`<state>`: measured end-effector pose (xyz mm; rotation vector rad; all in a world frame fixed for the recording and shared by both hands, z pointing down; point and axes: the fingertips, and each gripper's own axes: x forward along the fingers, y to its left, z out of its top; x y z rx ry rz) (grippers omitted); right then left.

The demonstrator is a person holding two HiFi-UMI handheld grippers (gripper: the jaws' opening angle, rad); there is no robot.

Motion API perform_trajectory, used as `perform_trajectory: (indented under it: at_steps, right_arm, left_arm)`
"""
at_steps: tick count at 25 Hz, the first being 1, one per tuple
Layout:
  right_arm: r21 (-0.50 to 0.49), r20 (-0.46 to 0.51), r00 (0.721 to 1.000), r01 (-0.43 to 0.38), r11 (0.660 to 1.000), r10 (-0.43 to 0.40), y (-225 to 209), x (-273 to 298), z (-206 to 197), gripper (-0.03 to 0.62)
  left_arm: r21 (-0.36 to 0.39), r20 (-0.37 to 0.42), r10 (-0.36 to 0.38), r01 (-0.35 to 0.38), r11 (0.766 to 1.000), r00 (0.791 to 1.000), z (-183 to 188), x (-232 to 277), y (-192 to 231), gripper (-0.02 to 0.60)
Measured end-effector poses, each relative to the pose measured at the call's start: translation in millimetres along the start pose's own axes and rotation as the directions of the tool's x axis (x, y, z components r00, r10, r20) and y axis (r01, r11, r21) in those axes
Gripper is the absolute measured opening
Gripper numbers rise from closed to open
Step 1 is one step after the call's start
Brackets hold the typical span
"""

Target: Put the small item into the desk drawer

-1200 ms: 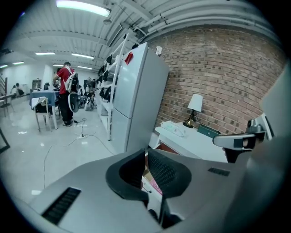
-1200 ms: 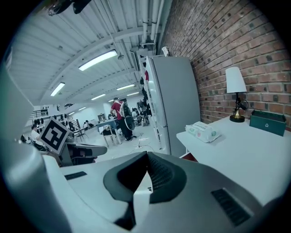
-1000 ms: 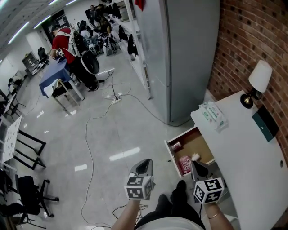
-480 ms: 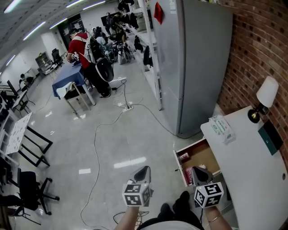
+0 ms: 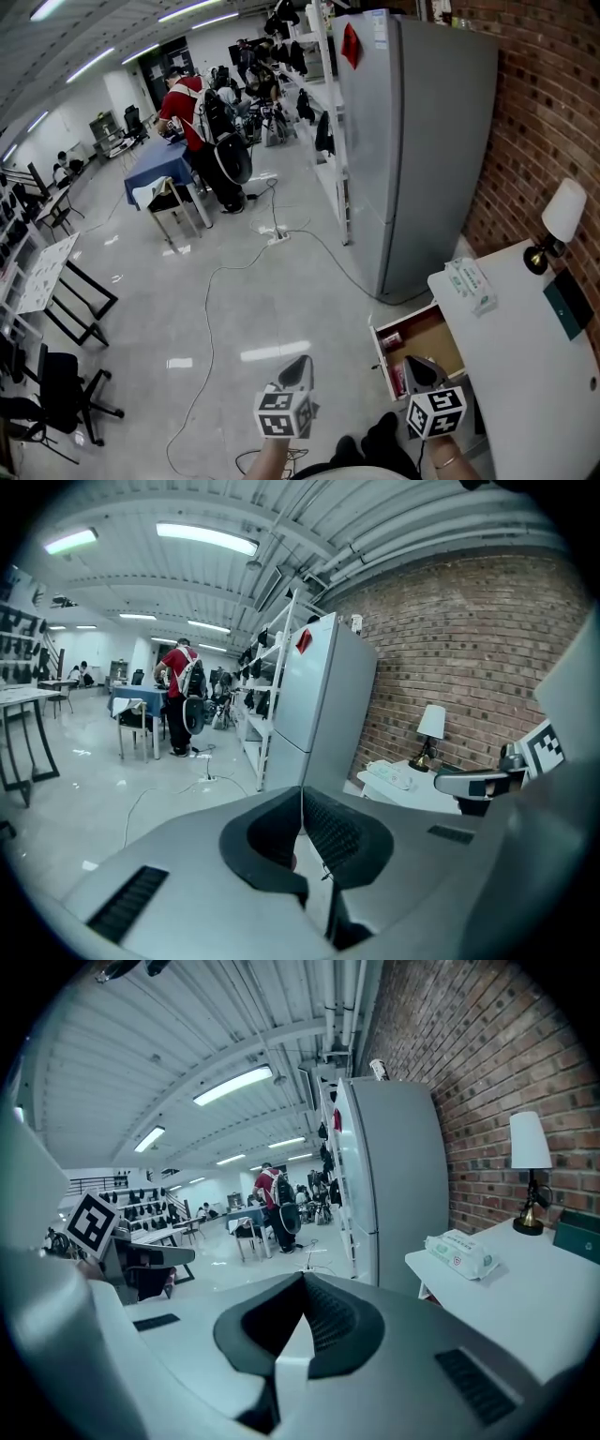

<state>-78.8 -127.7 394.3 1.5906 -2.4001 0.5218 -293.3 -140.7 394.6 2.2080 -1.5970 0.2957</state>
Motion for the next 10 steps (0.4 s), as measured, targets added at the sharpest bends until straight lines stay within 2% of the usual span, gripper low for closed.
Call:
perform_trajectory:
  at_steps: [10]
  right_arm:
    - [-0.003, -0.006, 1.0, -0.022, 1.0, 0.022, 15.3, -5.3, -2.3, 0.008]
  left_arm:
    - [0.0, 0.012, 0.023, -0.023, 1.0, 1.0, -3.9, -16.5, 8.2, 0.026]
